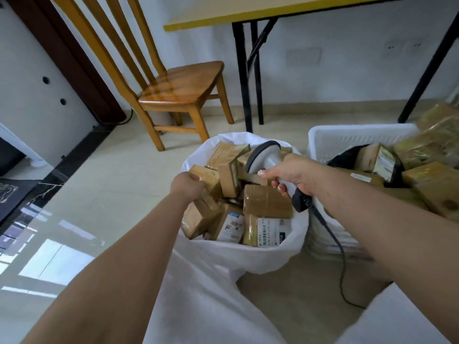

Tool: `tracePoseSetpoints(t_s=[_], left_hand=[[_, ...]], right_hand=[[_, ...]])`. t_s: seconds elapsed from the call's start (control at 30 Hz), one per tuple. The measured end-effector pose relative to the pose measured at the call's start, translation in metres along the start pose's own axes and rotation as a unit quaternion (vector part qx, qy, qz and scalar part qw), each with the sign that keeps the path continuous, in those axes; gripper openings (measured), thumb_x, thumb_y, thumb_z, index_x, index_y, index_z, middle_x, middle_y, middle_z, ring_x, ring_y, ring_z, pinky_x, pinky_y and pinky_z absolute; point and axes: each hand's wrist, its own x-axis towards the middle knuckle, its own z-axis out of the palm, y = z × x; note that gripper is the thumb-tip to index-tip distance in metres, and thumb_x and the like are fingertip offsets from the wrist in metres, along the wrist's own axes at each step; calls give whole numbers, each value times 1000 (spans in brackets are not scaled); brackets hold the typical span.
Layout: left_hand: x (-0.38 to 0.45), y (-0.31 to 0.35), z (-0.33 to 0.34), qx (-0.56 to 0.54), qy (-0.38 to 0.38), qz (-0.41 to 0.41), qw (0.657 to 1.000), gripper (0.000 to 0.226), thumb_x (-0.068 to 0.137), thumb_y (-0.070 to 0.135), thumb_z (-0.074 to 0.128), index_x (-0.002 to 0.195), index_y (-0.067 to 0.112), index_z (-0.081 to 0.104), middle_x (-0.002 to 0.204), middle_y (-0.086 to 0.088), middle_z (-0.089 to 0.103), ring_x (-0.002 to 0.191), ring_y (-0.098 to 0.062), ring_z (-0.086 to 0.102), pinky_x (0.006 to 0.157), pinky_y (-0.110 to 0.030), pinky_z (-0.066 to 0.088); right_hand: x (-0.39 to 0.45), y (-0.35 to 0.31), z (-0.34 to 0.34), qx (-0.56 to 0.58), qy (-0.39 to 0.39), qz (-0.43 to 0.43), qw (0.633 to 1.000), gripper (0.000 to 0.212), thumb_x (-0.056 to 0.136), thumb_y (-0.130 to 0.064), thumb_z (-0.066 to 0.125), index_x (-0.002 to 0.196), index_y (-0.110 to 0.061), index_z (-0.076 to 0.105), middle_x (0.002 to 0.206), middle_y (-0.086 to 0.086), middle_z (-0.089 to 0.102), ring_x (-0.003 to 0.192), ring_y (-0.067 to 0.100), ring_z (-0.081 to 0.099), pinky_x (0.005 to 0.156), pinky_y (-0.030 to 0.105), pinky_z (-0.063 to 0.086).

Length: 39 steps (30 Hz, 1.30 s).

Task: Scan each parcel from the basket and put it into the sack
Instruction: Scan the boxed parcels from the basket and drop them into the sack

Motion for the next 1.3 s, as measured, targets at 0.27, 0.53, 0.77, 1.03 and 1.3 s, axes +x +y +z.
tracePoseSetpoints(t_s=[0.27,0.53,0.77,1.03,1.3], left_hand=[[-26,104,74,-53,64,223,971,17,97,17,52,109,22,64,92,9,62,82,-6,58,72,-17,45],[-31,205,185,-54,-47,305,950,20,94,12,54,110,19,66,88,11,61,84,-6,59,84,-25,53],[-35,218,237,-95,-82,319,939,18,95,14,58,109,21,66,84,14,61,77,2,57,82,-28,56],[-73,169,230,-105,-122,294,942,20,95,10,55,109,23,62,92,0,66,85,-13,63,83,-39,58],[-156,192,180,-28,-204,329,922,32,94,17,61,125,18,54,103,0,59,83,-15,58,69,-25,48]], right_hand=[[-4,48,-77,108,75,0,991,20,90,-18,69,85,-7,54,67,6,49,51,12,42,47,23,41],[28,105,-153,211,121,67,968,23,91,-17,66,76,-6,53,58,7,46,46,16,41,47,27,39],[53,128,-175,286,148,100,942,18,90,-18,67,92,-6,54,54,5,49,43,15,42,46,26,39],[30,165,-147,306,184,86,930,28,92,-10,63,69,-8,47,48,4,41,40,17,38,44,26,34],[-46,162,-158,354,237,35,904,24,90,-12,63,74,-11,44,40,4,43,26,14,39,38,21,37]])
